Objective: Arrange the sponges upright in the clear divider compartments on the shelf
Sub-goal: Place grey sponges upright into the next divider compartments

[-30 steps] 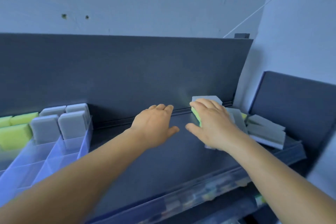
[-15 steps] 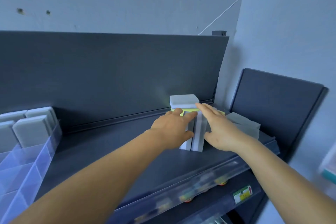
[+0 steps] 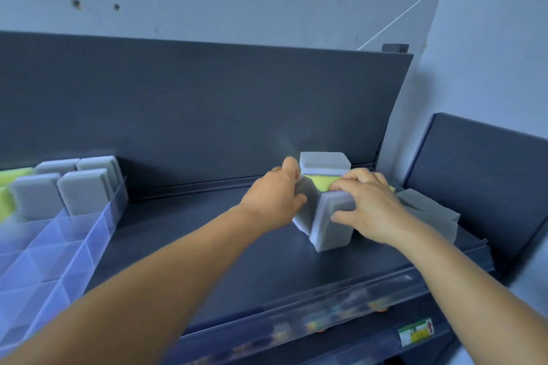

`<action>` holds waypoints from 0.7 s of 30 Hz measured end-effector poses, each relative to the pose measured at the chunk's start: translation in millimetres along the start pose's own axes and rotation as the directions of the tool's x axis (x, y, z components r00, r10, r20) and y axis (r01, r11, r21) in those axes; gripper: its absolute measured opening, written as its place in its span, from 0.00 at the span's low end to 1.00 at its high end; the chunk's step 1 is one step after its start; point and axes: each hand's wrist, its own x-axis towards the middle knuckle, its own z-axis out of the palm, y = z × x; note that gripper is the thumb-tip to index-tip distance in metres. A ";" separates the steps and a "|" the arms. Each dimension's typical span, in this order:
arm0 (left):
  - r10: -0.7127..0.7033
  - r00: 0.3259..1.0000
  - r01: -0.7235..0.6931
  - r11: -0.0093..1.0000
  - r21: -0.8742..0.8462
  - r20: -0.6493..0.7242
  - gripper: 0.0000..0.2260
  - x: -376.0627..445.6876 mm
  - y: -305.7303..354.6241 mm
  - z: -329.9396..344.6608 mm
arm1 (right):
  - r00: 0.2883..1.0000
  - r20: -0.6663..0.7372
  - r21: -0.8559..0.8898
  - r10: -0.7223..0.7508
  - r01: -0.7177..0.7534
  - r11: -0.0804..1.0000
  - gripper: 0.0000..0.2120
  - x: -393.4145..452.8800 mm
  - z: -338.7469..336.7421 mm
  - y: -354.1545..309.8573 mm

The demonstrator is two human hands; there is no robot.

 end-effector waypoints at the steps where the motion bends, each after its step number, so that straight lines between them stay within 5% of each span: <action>1: -0.013 1.000 0.013 1.000 -0.001 -0.018 0.13 -1.8 -3.1 -4.9 | 1.000 0.004 0.026 -0.014 0.014 1.000 0.22 2.0 -0.3 -4.0; 4: -0.048 0.996 0.053 0.997 0.056 -0.074 0.20 -7.9 -18.2 -23.9 | 0.998 -0.011 0.106 -0.061 0.061 0.993 0.21 7.5 0.0 -22.6; 21: -0.201 0.921 0.269 0.948 0.172 -0.333 0.16 -116.8 -160.9 -165.1 | 0.915 -0.229 0.306 -0.333 0.393 0.867 0.21 31.1 28.4 -213.6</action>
